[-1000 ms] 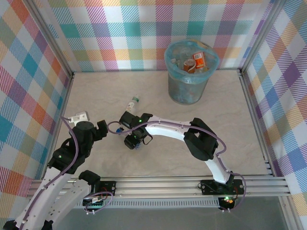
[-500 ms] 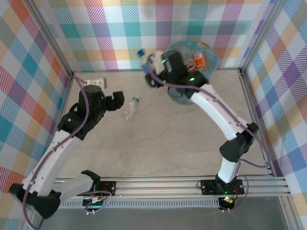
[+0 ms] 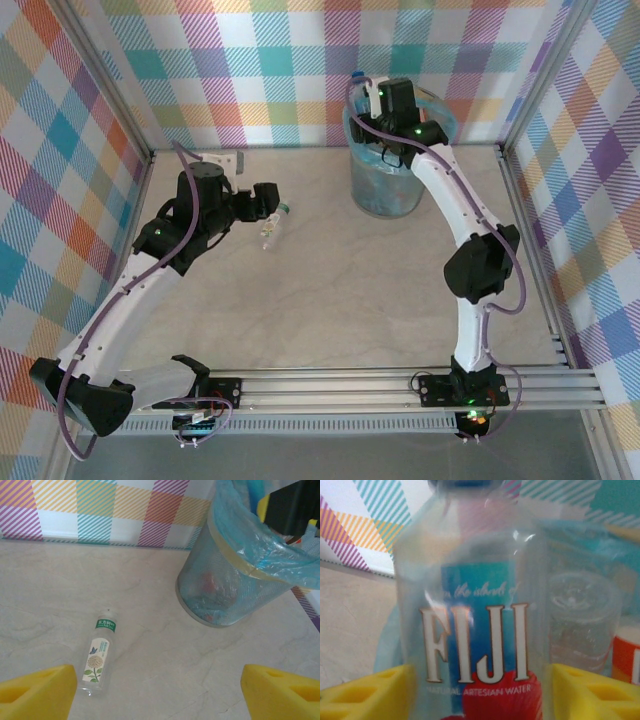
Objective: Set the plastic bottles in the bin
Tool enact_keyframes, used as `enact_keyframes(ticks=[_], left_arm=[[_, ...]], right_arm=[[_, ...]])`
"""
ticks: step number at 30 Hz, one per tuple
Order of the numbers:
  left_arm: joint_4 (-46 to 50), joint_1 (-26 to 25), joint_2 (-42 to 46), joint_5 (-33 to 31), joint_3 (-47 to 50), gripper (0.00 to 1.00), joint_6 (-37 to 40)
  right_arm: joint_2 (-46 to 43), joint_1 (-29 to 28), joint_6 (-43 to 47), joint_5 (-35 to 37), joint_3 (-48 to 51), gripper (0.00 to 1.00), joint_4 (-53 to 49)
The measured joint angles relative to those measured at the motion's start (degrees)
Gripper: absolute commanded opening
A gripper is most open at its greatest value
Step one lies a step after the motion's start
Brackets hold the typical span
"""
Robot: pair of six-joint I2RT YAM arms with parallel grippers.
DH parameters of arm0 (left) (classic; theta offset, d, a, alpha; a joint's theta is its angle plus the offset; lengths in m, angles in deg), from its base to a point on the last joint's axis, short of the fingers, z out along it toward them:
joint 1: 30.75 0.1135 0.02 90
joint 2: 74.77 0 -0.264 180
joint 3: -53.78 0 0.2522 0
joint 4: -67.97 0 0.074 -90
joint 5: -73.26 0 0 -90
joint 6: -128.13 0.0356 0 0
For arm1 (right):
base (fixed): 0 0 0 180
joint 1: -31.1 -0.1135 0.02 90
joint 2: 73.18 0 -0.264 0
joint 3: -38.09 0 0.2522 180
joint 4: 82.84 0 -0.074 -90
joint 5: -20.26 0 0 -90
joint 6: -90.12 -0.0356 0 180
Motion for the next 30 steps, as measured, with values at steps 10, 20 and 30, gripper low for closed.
enact_keyframes(ticks=[10, 20, 30], left_arm=[[-0.02, -0.42, 0.46, -0.02, 0.00, 0.85, -0.44], [-0.02, -0.90, -0.11, -0.37, 0.11, 0.85, -0.63], [1.42, -0.90, -2.08, -1.11, 0.11, 0.85, -0.63]], right_arm=[[-2.12, -0.02, -0.20, -0.07, -0.31, 0.71, 1.01], [7.45, 0.15, 1.44, -0.74, -18.38, 0.49, -1.33], [12.04, 1.38, -1.22, -4.50, -17.16, 0.51, -6.82]])
